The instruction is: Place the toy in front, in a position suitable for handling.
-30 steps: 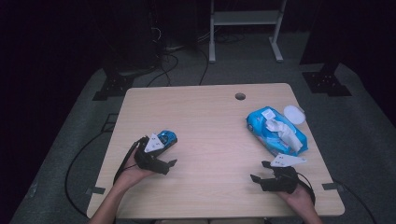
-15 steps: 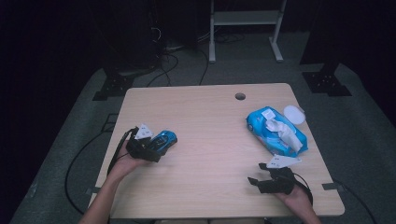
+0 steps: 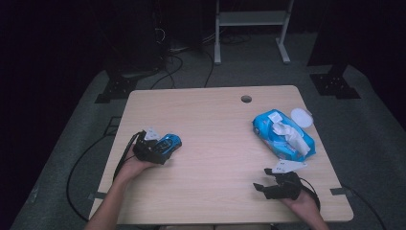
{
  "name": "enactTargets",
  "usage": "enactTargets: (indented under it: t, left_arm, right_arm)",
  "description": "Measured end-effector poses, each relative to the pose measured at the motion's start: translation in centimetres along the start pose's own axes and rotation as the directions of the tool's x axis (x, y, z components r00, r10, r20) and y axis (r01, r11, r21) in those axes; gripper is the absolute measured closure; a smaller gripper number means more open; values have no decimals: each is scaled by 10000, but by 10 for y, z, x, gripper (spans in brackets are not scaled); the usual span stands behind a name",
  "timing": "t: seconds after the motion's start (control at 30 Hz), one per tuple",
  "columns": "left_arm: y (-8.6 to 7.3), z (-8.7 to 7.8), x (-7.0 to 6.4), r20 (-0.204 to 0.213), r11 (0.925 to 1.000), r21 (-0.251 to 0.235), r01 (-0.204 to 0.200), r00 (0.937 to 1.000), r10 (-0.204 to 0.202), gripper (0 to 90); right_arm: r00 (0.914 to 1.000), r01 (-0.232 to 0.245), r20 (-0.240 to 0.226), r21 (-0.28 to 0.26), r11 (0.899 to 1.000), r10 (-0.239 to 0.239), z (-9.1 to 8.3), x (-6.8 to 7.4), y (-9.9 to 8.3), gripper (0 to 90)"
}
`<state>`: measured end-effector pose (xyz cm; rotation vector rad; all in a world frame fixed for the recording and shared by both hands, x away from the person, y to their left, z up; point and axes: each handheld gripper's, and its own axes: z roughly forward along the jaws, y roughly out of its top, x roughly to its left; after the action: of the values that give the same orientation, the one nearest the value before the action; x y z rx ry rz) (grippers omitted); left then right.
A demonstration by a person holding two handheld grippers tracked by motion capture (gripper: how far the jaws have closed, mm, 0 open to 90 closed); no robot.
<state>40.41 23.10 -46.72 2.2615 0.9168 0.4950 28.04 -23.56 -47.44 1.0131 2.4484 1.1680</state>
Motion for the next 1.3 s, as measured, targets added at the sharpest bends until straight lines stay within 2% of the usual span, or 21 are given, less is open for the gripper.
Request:
enactTargets:
  t: [0.1,0.27,0.33,0.37,0.47,0.67,0.7,0.83,1.13,1.3]
  left_arm:
    - [-1,4,2,13,9997,252,-18,10000,17,67]
    - [-2,4,4,142,9997,173,151,9998,-154,134]
    - [-3,5,6,191,9993,111,347,9992,-349,134]
    - [-4,5,8,285,9979,170,617,9977,-622,142]
    - [-5,5,9,343,9967,193,790,9962,-796,144]
    - [-4,4,10,416,9966,173,803,9958,-810,184]
    - [-4,3,9,480,9978,141,654,9967,-660,221]
    - [-3,3,8,475,9988,104,487,9977,-491,248]
    - [-2,3,7,415,9997,41,256,9988,-257,253]
    - [-1,2,5,357,9991,150,395,9986,-400,257]
  right_arm:
    - [10000,47,-19,-15,10000,-47,0,1,0,259]
    - [10000,-21,-42,12,10000,21,0,0,0,259]
    - [10000,-34,-40,18,10000,34,0,0,0,259]
    - [10000,-19,-35,34,10000,19,0,0,0,259]
    - [10000,27,-30,30,10000,-27,0,0,0,259]
    - [10000,37,-33,88,10000,-37,1,0,0,259]
    - [10000,53,-36,68,10000,-53,1,1,0,259]
    - [10000,29,-34,82,10000,-29,1,0,0,259]
    - [10000,41,-25,46,10000,-41,1,1,0,259]
    - [10000,54,-27,54,10000,-54,1,1,0,259]
